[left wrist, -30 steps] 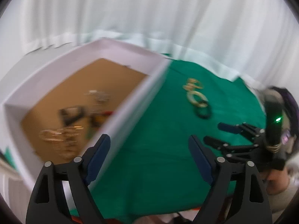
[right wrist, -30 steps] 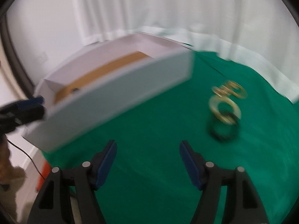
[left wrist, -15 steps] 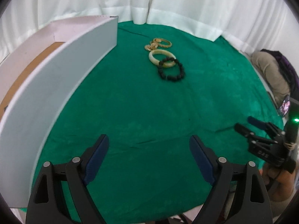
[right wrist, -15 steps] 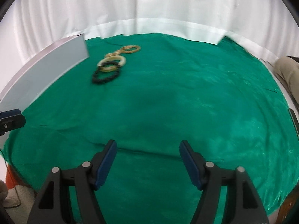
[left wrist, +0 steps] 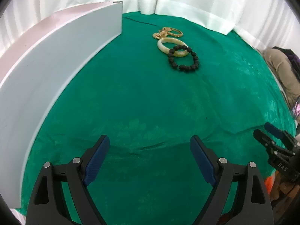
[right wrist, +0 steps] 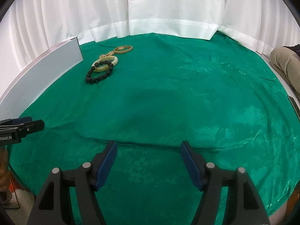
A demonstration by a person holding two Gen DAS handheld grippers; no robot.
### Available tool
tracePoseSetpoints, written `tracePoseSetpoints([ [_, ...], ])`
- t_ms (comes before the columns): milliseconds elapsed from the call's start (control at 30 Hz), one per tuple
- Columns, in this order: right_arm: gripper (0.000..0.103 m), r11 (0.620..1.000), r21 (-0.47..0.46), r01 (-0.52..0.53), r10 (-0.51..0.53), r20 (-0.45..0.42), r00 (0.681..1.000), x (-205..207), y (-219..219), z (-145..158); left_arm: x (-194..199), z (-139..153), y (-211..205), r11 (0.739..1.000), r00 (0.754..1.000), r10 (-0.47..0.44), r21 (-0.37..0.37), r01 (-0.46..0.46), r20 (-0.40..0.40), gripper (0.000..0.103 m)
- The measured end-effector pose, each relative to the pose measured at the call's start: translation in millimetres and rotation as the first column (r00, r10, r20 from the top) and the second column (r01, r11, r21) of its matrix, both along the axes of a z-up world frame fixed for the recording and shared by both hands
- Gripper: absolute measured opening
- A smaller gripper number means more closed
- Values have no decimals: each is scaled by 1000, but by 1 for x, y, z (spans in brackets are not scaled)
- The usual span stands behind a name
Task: Organize jewelry
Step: 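Open both tools in the box and withdraw them over the table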
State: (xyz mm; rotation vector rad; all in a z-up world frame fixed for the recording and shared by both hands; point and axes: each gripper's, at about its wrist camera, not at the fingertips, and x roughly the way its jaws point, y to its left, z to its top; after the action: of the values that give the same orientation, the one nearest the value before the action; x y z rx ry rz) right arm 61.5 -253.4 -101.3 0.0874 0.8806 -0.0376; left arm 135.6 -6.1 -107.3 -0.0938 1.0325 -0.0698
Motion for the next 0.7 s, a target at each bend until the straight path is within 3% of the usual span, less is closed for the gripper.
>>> tracePoseSetpoints([
  [400,71,1000,-1,16,-16,19,1000,-2,-5,1,1,4,-9,1000,1000,-16,25,16,1,88],
  [700,71,999,17,48,-49,40,998,-8,-19,3,27,22,-46,990,991,-131,46,130,19,88],
])
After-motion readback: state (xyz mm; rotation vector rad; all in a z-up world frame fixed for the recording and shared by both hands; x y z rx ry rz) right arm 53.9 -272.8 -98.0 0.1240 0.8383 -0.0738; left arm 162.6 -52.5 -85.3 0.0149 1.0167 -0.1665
